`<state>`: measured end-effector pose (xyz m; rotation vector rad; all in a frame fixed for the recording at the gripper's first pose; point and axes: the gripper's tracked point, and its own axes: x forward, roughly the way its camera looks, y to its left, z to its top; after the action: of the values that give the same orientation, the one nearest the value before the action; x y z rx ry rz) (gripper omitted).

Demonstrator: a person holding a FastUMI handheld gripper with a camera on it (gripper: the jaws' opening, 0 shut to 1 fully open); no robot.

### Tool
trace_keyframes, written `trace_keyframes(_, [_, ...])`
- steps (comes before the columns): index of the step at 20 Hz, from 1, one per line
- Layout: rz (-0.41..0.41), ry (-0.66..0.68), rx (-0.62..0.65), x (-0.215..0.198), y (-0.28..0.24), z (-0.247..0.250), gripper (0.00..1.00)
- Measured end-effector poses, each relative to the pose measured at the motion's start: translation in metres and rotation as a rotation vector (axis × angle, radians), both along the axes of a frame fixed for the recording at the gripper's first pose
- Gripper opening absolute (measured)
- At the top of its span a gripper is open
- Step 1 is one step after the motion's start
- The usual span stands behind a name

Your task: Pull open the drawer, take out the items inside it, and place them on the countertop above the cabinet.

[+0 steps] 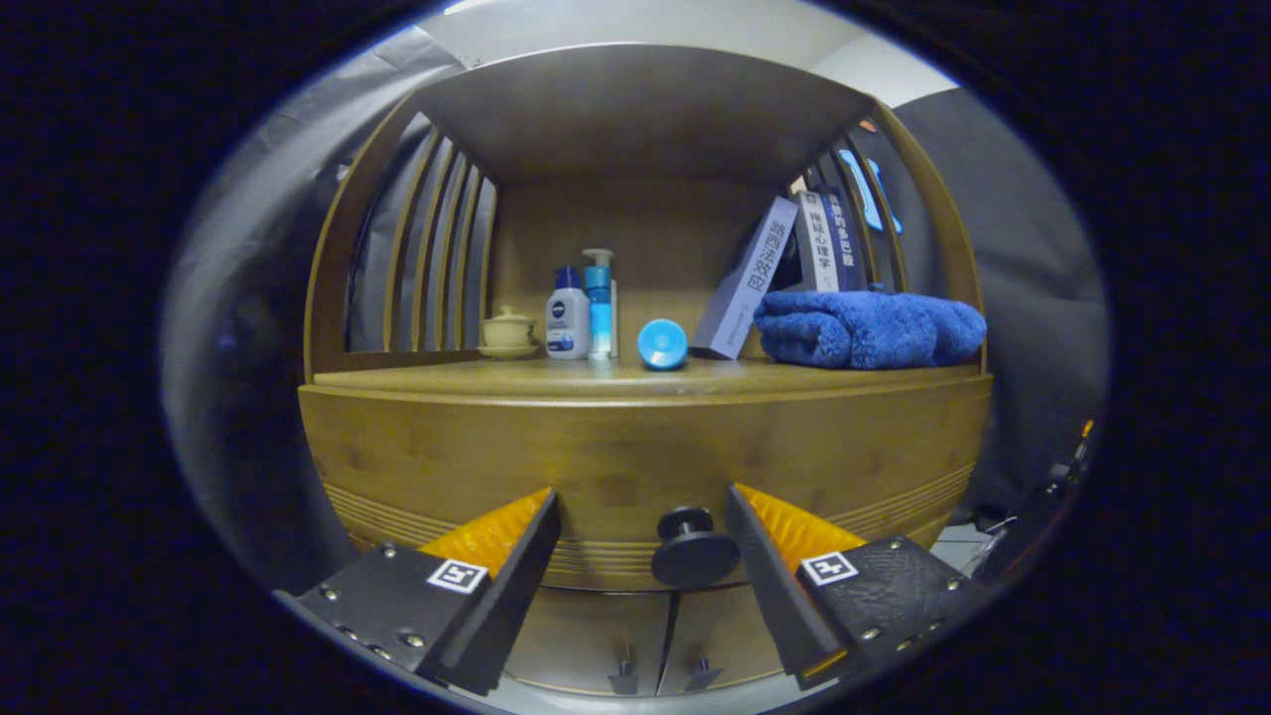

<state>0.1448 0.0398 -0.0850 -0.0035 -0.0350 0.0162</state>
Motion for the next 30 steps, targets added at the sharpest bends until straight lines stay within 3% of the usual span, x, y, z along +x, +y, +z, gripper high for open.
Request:
trace_keyframes(5, [-0.051,0.010,0.014,-0.039,-0.013,0.012,0.99])
trace_keyframes(13, [-0.010,0.033,-0.020,-0.109,-0.008,0.043,0.99])
trace_keyframes(24, [-0.005,-0.031,-0.036,-0.213,-0.012,0.188,0.99])
trace_keyframes(30, [-0.017,-0.017,-0.055,-0.243,-0.023,0.207,0.99])
